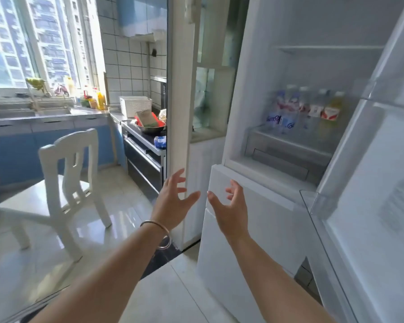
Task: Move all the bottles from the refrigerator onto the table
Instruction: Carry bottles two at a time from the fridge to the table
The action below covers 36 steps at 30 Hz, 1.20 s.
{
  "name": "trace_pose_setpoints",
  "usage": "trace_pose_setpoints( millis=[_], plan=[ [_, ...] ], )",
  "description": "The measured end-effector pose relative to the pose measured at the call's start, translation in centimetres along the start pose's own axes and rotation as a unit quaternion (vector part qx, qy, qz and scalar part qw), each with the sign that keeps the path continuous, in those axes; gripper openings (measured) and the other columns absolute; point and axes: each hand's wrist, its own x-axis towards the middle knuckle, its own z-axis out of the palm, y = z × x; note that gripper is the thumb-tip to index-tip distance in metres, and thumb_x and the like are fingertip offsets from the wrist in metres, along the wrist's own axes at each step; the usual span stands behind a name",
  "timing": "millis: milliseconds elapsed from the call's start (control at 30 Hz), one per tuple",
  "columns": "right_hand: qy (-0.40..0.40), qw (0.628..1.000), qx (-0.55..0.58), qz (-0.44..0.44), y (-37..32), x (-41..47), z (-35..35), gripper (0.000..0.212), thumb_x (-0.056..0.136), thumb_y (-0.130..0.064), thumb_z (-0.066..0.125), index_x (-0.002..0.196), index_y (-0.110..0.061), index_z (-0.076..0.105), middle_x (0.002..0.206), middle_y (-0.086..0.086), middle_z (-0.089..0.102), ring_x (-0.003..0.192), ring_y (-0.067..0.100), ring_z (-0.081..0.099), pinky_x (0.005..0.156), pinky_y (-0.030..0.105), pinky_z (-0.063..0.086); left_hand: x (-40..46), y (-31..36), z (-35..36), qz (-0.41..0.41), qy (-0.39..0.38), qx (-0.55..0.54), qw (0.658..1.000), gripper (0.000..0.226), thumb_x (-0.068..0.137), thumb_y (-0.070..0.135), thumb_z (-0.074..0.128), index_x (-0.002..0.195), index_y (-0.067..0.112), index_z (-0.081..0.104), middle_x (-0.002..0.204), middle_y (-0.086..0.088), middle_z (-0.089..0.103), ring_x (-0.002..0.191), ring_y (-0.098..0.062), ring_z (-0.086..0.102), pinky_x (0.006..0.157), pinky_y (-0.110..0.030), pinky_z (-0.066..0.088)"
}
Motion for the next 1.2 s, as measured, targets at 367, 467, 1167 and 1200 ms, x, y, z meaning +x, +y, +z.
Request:
trace_pose_setpoints(
  millis=[367, 467, 1167, 1200],
  plan=[
    [0.186, 0.982, -0.008, 0.029, 2.0, 21.2, 1.5, 0.063, 0.082, -0.046, 0.061, 0.136, -0.024, 0.037, 0.127, -0.005, 0.050, 0.117, 0.013, 0.048, 0.092, 0.031, 0.040, 24.5, -2.0, 10.7, 0.084, -0.150, -0.070, 0.983, 0.058, 0.082, 0.031, 0.067, 0.133, 0.025, 0.041, 0.130, -0.001, 0.048, 0.098, -0.010, 0.056, 0.084, -0.033, 0.051],
    [0.220, 0.974, -0.020, 0.042, 3.0, 25.7, 0.9, 0.060, 0.083, -0.045, 0.062, 0.134, -0.025, 0.038, 0.121, -0.008, 0.049, 0.115, 0.013, 0.049, 0.094, 0.033, 0.041, 30.6, -1.5, 13.8, 0.093, -0.178, -0.098, 0.975, 0.055, 0.083, 0.030, 0.066, 0.132, 0.024, 0.043, 0.129, -0.002, 0.050, 0.099, -0.012, 0.057, 0.076, -0.032, 0.049],
    [0.292, 0.955, -0.016, 0.042, 13.9, 58.0, -10.8, 0.084, 0.070, -0.027, 0.079, 0.139, -0.016, 0.032, 0.131, 0.005, 0.048, 0.118, 0.018, 0.050, 0.098, 0.031, 0.043, 53.0, 2.7, 40.7, 0.051, -0.124, -0.267, 0.954, 0.037, 0.080, 0.006, 0.066, 0.089, 0.038, 0.049, 0.094, 0.013, 0.052, 0.084, 0.015, 0.054, 0.081, -0.020, 0.042],
    [0.288, 0.957, -0.005, 0.033, 14.2, 58.8, -11.0, 0.086, 0.069, -0.024, 0.081, 0.139, -0.016, 0.031, 0.130, 0.003, 0.047, 0.118, 0.017, 0.050, 0.097, 0.029, 0.042, 53.5, 2.5, 41.6, 0.052, -0.103, -0.274, 0.955, 0.036, 0.079, 0.014, 0.068, 0.099, 0.038, 0.049, 0.103, 0.012, 0.050, 0.094, 0.011, 0.051, 0.088, -0.023, 0.041]
  ],
)
